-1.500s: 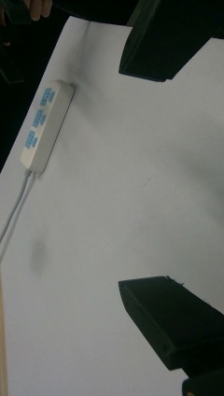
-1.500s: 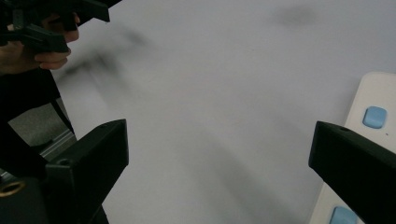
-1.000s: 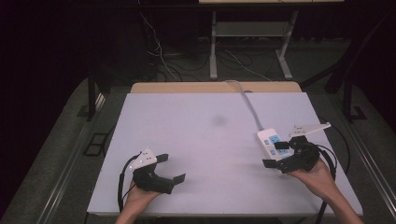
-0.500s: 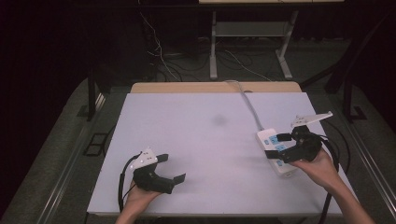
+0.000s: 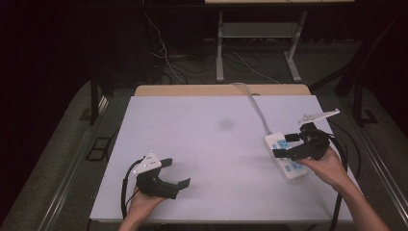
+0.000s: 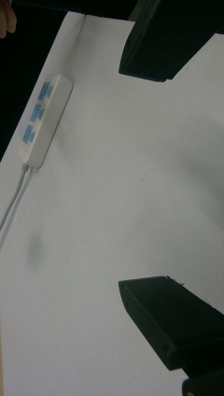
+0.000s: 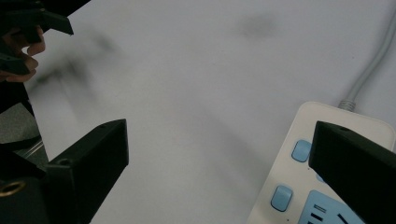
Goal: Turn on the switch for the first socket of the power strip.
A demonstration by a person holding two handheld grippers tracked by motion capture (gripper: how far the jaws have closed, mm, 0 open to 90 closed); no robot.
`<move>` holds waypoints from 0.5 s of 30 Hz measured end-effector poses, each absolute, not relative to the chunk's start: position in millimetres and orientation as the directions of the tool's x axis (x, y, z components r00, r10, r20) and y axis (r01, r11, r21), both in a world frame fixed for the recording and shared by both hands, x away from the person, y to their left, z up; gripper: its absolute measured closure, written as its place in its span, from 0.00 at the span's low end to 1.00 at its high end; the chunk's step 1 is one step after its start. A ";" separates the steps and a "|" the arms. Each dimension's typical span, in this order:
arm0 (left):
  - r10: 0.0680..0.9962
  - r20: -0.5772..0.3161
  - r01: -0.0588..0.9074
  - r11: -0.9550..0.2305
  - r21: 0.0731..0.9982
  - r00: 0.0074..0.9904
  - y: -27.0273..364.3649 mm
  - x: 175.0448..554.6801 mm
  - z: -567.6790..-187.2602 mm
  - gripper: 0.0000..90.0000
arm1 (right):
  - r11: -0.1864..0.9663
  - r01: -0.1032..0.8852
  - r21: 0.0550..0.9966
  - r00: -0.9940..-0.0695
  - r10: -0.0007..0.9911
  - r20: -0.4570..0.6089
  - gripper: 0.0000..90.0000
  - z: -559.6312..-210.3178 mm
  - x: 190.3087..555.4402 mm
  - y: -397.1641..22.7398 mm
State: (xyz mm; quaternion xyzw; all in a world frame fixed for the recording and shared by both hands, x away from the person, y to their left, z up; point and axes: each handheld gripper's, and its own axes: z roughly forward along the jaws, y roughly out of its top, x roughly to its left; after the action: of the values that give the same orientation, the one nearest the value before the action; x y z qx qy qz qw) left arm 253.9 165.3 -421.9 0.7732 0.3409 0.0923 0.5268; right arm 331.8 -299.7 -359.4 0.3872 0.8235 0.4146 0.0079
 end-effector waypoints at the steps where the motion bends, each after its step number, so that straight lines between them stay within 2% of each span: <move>1: 0.624 -0.216 0.430 -0.213 0.878 0.751 165.4 253.9 -422.0 0.00 | 0.355 0.631 0.689 -0.700 0.644 0.309 0.05 -360.1 333.0 -299.6; 15: 0.623 -0.217 0.430 -0.214 0.877 0.751 165.8 254.2 -422.3 0.00 | 0.348 0.662 0.664 -0.674 0.664 0.324 0.05 -368.9 346.5 -303.3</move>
State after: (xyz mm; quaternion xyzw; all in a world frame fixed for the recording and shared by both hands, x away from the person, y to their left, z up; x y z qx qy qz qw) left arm 254.2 165.8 -422.3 0.7737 0.3405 0.0917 0.5264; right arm 346.5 -303.3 -368.9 0.4036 0.8210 0.4039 0.0014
